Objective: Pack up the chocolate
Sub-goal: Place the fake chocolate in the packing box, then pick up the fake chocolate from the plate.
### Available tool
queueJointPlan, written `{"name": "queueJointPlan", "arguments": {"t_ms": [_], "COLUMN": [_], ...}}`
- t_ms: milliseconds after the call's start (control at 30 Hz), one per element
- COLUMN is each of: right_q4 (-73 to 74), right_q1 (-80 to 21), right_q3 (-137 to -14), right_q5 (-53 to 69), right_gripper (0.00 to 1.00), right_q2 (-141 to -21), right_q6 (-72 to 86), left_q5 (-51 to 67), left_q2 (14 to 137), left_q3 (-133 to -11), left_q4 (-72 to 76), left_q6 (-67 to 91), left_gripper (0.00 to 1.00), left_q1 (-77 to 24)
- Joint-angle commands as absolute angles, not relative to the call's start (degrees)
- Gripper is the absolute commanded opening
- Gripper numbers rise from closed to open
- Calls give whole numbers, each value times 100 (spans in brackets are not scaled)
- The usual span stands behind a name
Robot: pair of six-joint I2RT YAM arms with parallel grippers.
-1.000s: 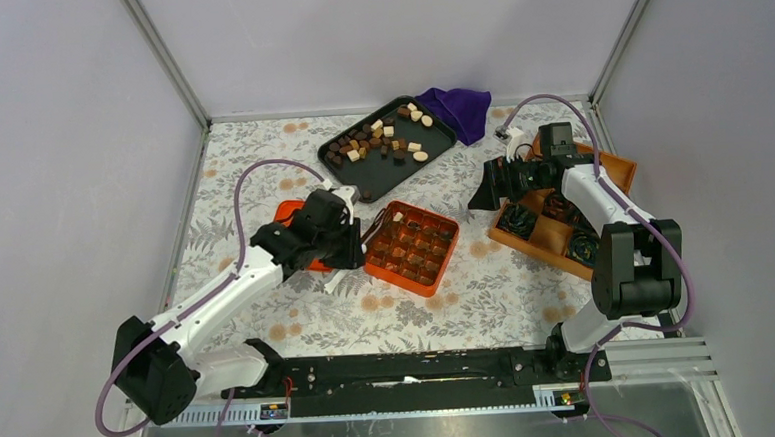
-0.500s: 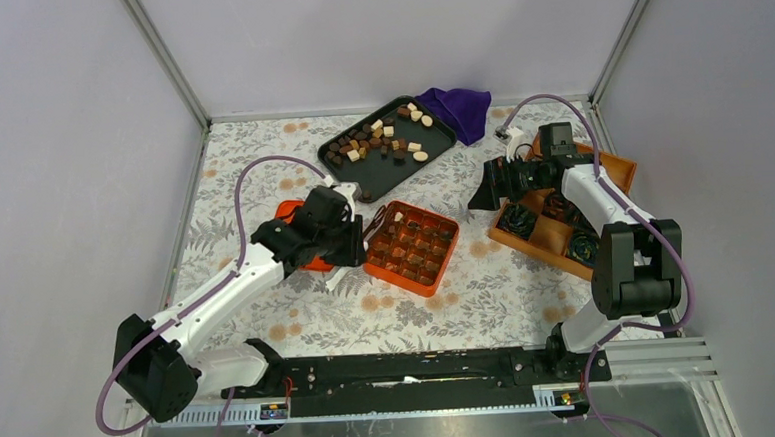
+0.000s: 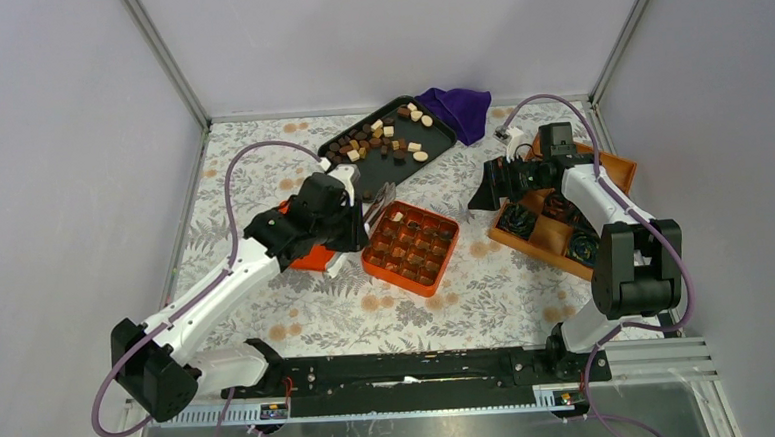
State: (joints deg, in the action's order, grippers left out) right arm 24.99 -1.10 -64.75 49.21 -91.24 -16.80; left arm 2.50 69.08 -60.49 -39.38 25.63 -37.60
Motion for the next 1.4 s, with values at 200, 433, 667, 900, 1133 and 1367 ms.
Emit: {"name": "queueJointPlan", "arguments": {"t_ms": [200,433,667,900,1133,1367], "right_q4": [2806,2634,2274,1911,1817,1769], "right_q1": [-97,-97,-106,-114,-115,-115], "right_q3": [-7119,-7868,-8303,-7906,-7676,-7559], "right_q5": [4798,4311,4327,4359,4351,4380], "right_gripper": [100,100,100,100,100,100], "right_q2": [-9128,-9347,-9503,-9407,-9304,-9281], "right_q6": [-2188,-2419,-2021,-1704,-1654,-1631], "left_q5": [430,1052,914,653,307,196], "left_q2": [7385,8394,9414,10286,11102,11592], "left_q3": [-6610,-7182,-7908,-8617,-9491,-9959], "left_q4": [-2288,-1680,-1953,-2343,-2872,-3278], "left_q6": [2387,2026,1581,1441,1281,1089], "left_gripper": [38,37,36,36,37,37], "left_q1": [-3041,-2282,-2085,-2082,-2083,-2083]}}
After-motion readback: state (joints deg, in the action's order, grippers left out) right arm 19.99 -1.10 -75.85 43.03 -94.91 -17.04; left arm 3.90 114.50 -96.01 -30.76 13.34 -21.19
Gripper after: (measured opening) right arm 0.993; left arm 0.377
